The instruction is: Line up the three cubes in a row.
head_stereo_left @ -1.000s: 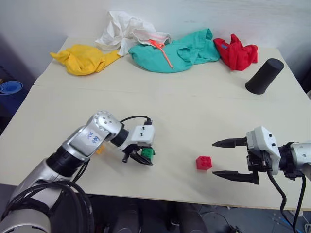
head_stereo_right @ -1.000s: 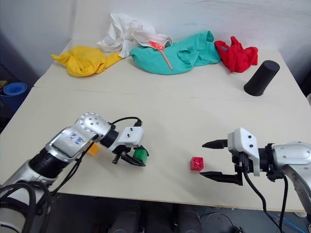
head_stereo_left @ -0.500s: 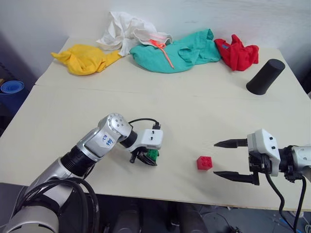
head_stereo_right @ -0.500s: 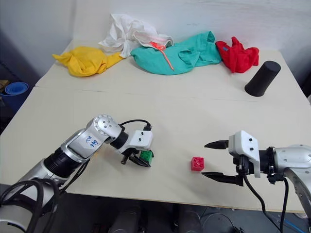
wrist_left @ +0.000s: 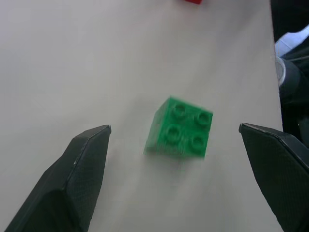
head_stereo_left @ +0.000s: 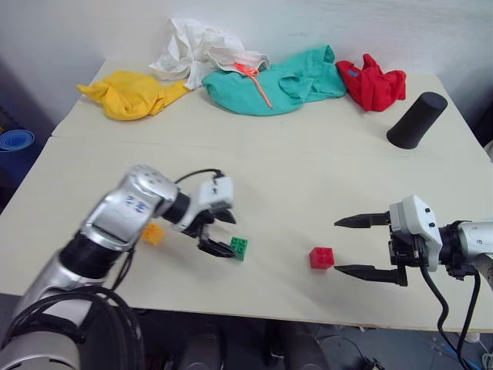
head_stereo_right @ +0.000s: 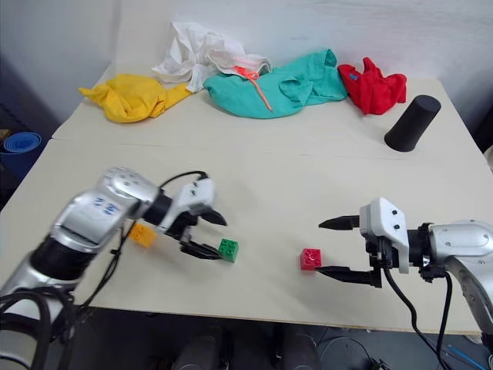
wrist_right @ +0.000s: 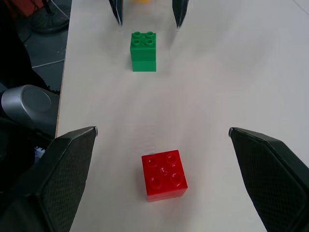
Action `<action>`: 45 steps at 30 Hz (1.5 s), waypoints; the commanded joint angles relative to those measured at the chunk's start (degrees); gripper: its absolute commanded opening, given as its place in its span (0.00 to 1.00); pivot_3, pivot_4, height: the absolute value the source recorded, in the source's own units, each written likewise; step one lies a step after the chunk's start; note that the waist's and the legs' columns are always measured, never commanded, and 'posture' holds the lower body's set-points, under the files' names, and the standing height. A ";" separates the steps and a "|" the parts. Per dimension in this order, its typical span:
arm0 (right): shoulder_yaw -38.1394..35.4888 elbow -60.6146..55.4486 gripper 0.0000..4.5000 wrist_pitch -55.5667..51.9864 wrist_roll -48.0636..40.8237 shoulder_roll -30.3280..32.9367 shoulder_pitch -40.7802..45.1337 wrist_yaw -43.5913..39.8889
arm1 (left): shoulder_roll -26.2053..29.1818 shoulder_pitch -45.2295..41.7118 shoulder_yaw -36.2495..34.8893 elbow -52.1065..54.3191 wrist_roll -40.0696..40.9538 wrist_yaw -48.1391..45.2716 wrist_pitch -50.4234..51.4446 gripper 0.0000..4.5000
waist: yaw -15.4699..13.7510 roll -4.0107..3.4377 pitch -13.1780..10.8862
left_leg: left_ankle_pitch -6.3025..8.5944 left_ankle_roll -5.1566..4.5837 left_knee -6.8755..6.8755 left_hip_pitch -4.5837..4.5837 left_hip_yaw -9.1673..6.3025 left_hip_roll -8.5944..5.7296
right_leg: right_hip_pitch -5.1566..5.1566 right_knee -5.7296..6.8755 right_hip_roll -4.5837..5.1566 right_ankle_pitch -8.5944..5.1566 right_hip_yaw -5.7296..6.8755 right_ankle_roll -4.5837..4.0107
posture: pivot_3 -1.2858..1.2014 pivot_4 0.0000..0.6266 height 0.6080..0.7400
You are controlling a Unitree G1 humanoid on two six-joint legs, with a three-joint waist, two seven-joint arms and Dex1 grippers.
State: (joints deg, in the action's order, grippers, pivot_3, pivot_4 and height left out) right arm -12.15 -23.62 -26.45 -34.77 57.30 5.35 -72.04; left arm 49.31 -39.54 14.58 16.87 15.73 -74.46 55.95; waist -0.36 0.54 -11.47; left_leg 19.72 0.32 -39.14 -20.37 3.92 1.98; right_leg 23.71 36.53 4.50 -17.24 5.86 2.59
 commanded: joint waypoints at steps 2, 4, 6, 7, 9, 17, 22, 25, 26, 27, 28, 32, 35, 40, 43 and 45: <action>-0.49 1.67 1.00 -1.21 -3.15 1.31 4.40 -2.55 | 10.37 11.46 -16.60 4.14 4.95 -3.45 -5.13 1.00 | 0.42 0.00 -0.01 | -0.01 0.02 0.00 0.01 -0.03 0.01 | -0.01 -0.06 0.01 -0.01 0.03 -0.01 | 0.52 0.24 1.00; 0.20 2.04 1.00 -2.29 -4.43 1.36 6.57 -3.45 | 13.07 19.58 -24.38 3.51 4.05 -3.49 -9.56 1.00 | 0.34 -0.03 -0.02 | -0.01 0.01 -0.01 0.03 -0.06 -0.03 | -0.04 -0.09 0.04 -0.01 0.04 -0.02 | 0.52 0.24 1.00; 1.77 2.54 1.00 -3.66 -5.70 1.28 9.24 -4.91 | 12.71 31.31 -35.03 2.57 1.49 -3.53 -17.65 1.00 | 0.59 -0.06 -0.03 | 0.01 0.00 0.01 0.03 -0.04 -0.02 | -0.02 -0.12 0.08 -0.01 0.01 -0.02 | 0.52 0.24 1.00; 2.40 2.72 1.00 -4.13 -6.03 1.33 10.11 -5.58 | 12.40 35.67 -38.62 2.23 0.67 -3.47 -21.17 1.00 | 0.67 -0.03 -0.04 | 0.02 0.00 0.05 0.06 -0.03 -0.02 | -0.02 -0.09 0.11 -0.02 0.00 -0.04 | 0.52 0.24 1.00; 3.87 3.73 1.00 -3.64 -5.53 1.50 11.48 -7.55 | 11.26 40.35 -41.90 2.12 0.24 -2.22 -25.97 1.00 | 0.41 -0.01 -0.05 | 0.05 0.03 0.05 0.04 -0.05 0.06 | -0.02 -0.12 0.08 -0.04 0.06 -0.08 | 0.52 0.24 1.00; 8.55 8.09 1.00 -2.32 -3.72 0.40 18.13 -11.02 | 12.06 39.37 -36.76 -6.77 -3.44 -1.52 -46.47 1.00 | -0.86 -0.03 -0.05 | 0.24 -0.13 0.04 0.02 -0.04 -0.04 | 0.00 -0.15 0.26 -0.05 0.07 -0.08 | 0.52 0.24 1.00; 8.12 7.68 1.00 -2.11 -3.52 0.67 17.86 -10.96 | 15.17 31.11 -26.87 -17.90 -6.83 -5.86 -55.80 1.00 | -0.75 -0.03 -0.05 | 0.24 -0.12 0.05 -0.01 0.06 -0.02 | 0.06 -0.11 0.19 -0.04 0.09 -0.08 | 0.52 0.24 1.00; 5.79 5.26 1.00 -2.67 -4.20 0.76 14.85 -9.02 | 13.97 21.54 -20.43 -26.48 -8.77 -7.76 -59.27 1.00 | -0.85 -0.03 -0.05 | 0.24 -0.12 0.05 -0.02 0.12 -0.01 | 0.09 -0.01 0.14 -0.04 0.08 -0.08 | 0.52 0.24 1.00; 5.30 4.69 1.00 -2.81 -4.39 0.80 14.17 -8.62 | 13.72 19.62 -19.14 -28.34 -9.08 -8.19 -60.02 1.00 | -1.00 -0.03 -0.05 | 0.24 -0.12 0.04 -0.03 0.11 -0.01 | 0.08 0.02 0.12 -0.04 0.10 -0.08 | 0.52 0.24 1.00; 4.61 3.79 1.00 -3.06 -4.67 0.81 13.13 -7.94 | 13.20 17.27 -17.70 -30.60 -9.65 -8.51 -60.96 1.00 | -0.95 -0.03 -0.05 | 0.24 -0.11 0.03 -0.07 0.12 -0.01 | 0.10 0.10 0.08 -0.03 0.11 -0.06 | 0.52 0.24 1.00; 4.13 3.07 1.00 -3.21 -4.85 0.81 12.28 -7.42 | 12.79 15.68 -16.75 -32.06 -9.68 -9.03 -61.45 1.00 | -0.96 -0.03 -0.04 | 0.24 -0.11 0.03 -0.07 0.15 -0.01 | 0.11 0.12 0.07 -0.03 0.10 -0.05 | 0.52 0.24 1.00; 1.28 -0.94 1.00 -4.58 -6.24 0.86 7.83 -4.85 | 9.98 7.74 -11.88 -39.06 -11.19 -11.25 -63.21 1.00 | -0.93 -0.01 -0.04 | 0.24 -0.13 -0.01 -0.09 0.24 -0.04 | 0.12 0.12 0.06 0.01 0.08 0.01 | 0.52 0.24 1.00; 0.13 -2.43 1.00 -5.21 -6.93 0.78 6.48 -3.19 | 8.51 4.73 -9.50 -43.11 -12.23 -12.45 -65.10 1.00 | -0.68 -0.01 -0.04 | 0.23 -0.14 -0.04 -0.06 0.35 -0.03 | 0.13 0.15 0.01 0.03 0.09 0.05 | 0.52 0.24 1.00; -1.20 -4.24 1.00 -6.27 -8.23 0.94 5.23 -1.24 | 6.49 1.20 -6.13 -48.89 -13.09 -14.58 -66.63 0.96 | -0.61 -0.01 -0.04 | 0.23 -0.14 -0.05 -0.01 0.40 -0.02 | 0.14 0.22 0.02 0.03 0.06 0.05 | 0.52 0.24 1.00; -1.82 -4.58 1.00 -6.55 -8.57 1.23 4.81 -0.77 | 5.91 0.15 -5.06 -51.28 -13.09 -15.35 -67.51 0.81 | -0.58 0.00 -0.04 | 0.23 -0.14 -0.05 -0.01 0.41 -0.02 | 0.15 0.21 0.01 0.03 0.05 0.05 | 0.52 0.24 1.00; -2.18 -4.64 1.00 -6.54 -8.61 1.45 4.45 -0.68 | 5.99 0.18 -4.71 -50.99 -12.22 -16.44 -66.57 0.68 | -0.63 0.00 -0.04 | 0.23 -0.14 -0.05 -0.02 0.40 -0.02 | 0.15 0.22 0.01 0.03 0.04 0.05 | 0.52 0.24 1.00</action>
State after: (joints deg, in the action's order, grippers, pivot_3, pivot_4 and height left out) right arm -11.86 -26.70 -32.88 -42.18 57.83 9.96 -72.84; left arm 54.67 -38.30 10.24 -34.58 2.73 -86.03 -10.66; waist -0.99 0.54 -11.51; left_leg 19.95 0.18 -39.20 -20.40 4.31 1.97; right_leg 23.86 36.74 4.52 -17.21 5.89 2.64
